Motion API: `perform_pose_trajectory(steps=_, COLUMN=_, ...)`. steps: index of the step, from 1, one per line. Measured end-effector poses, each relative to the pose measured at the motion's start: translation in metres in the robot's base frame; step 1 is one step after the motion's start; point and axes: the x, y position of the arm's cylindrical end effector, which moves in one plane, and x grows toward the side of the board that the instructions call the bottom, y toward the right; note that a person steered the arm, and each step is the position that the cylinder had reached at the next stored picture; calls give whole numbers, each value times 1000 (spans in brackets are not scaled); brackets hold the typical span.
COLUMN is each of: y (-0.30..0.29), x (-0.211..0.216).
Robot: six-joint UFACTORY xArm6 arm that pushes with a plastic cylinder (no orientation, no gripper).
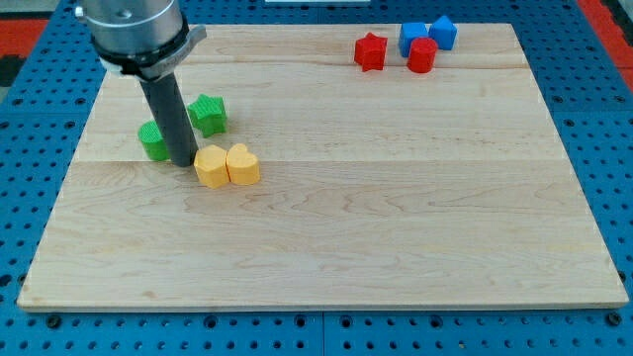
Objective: Push the yellow hexagon to the bottom of the green circle
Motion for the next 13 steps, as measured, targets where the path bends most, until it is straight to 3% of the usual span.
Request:
perform_pose_trajectory(steps=1, y=0, x=-11)
perform_pose_trajectory(steps=2, y=48, x=-32)
perform_pose_trajectory(steps=4, y=138, x=-22)
perform_pose_trajectory(steps=5, y=130, x=8)
perform_pose_trajectory(steps=7, y=34, x=9)
perform_pose_trajectory(steps=8, y=21, x=5)
perform_pose_trajectory(steps=10, y=22, x=-12)
perform_pose_trajectory(steps=11, y=22, x=-49)
perform_pose_trajectory(steps=13, y=-28, x=-73)
